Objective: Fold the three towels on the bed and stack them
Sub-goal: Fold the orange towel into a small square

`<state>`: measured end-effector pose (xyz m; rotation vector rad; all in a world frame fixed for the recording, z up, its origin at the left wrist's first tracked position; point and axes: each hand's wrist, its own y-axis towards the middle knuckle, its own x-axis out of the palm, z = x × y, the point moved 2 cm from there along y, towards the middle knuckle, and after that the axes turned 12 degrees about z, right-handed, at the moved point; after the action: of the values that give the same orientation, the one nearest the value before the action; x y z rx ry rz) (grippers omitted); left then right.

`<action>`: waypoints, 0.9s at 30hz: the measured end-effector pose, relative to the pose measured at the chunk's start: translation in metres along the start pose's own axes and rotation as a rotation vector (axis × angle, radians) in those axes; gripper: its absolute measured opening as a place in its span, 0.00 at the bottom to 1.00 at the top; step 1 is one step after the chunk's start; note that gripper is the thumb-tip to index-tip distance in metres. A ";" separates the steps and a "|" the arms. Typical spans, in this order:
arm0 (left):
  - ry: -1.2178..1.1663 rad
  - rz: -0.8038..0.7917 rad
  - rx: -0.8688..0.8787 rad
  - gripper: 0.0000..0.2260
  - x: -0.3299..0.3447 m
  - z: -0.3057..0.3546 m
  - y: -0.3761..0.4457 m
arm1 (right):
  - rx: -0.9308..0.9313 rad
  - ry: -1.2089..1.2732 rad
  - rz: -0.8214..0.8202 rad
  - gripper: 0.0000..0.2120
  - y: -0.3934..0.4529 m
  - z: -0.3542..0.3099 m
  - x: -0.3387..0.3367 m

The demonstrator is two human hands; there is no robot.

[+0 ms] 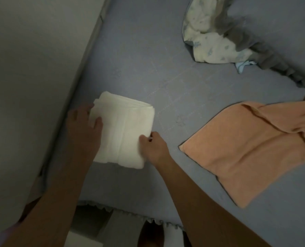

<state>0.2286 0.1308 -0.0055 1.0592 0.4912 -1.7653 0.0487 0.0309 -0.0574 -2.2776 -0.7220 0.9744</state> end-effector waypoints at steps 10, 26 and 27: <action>0.278 -0.259 0.137 0.18 0.050 0.105 -0.044 | 0.089 -0.174 0.205 0.13 -0.001 0.126 -0.183; 0.251 -0.565 0.646 0.41 0.325 0.350 -0.226 | 0.340 0.331 0.715 0.19 0.079 0.314 -0.382; 0.213 -0.530 0.574 0.45 0.336 0.355 -0.218 | 0.331 0.381 0.753 0.17 0.083 0.315 -0.387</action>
<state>-0.1666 -0.2101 -0.1234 1.6390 0.4272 -2.3540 -0.4004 -0.1955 -0.1162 -2.3411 0.4660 0.8316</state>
